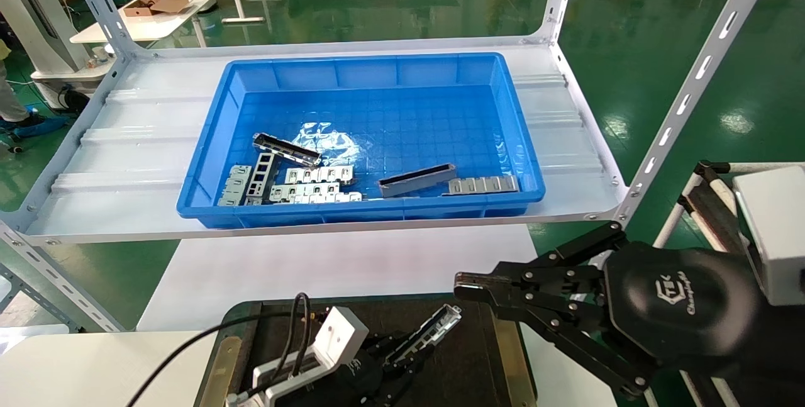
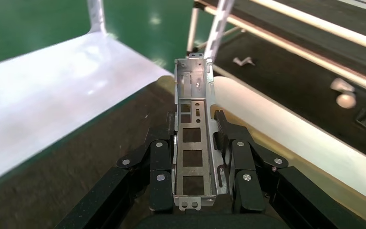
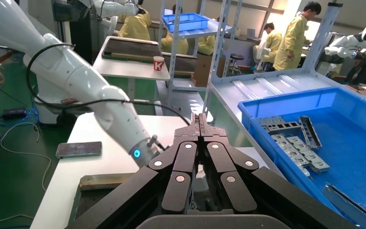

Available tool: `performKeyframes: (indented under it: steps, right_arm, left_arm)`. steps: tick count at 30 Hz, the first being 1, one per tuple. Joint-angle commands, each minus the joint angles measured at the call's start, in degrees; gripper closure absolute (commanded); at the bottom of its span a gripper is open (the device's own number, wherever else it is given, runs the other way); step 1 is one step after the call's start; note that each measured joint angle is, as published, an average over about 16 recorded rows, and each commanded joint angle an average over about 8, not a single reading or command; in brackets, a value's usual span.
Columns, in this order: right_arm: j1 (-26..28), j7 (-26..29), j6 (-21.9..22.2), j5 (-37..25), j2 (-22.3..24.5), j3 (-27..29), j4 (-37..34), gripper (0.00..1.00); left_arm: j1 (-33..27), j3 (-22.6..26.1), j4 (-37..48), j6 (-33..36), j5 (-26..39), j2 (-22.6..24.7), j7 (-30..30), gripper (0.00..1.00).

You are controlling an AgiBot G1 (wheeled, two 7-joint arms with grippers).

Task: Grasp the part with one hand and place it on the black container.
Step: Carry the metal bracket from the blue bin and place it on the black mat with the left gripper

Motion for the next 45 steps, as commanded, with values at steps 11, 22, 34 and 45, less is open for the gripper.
performKeyframes:
  steps: [11, 22, 34, 45]
  right_arm:
    - [0.0, 0.0, 0.0, 0.0, 0.0, 0.0, 0.0, 1.00]
    - [0.0, 0.0, 0.0, 0.0, 0.0, 0.0, 0.0, 1.00]
    - [0.0, 0.0, 0.0, 0.0, 0.0, -0.1, 0.0, 1.00]
    - [0.0, 0.0, 0.0, 0.1, 0.0, -0.1, 0.0, 1.00]
  left_arm:
    - [6.2, -0.8, -0.8, -13.9, -2.6, 5.6, -2.6, 1.00]
    - [8.3, -1.9, 1.3, -22.8, -4.0, 12.1, -4.1, 1.00]
    - [8.8, -4.9, 6.9, -27.8, -3.9, 19.6, -5.5, 1.00]
    - [8.6, -8.4, 13.3, -26.3, -1.6, 25.0, -6.5, 1.00]
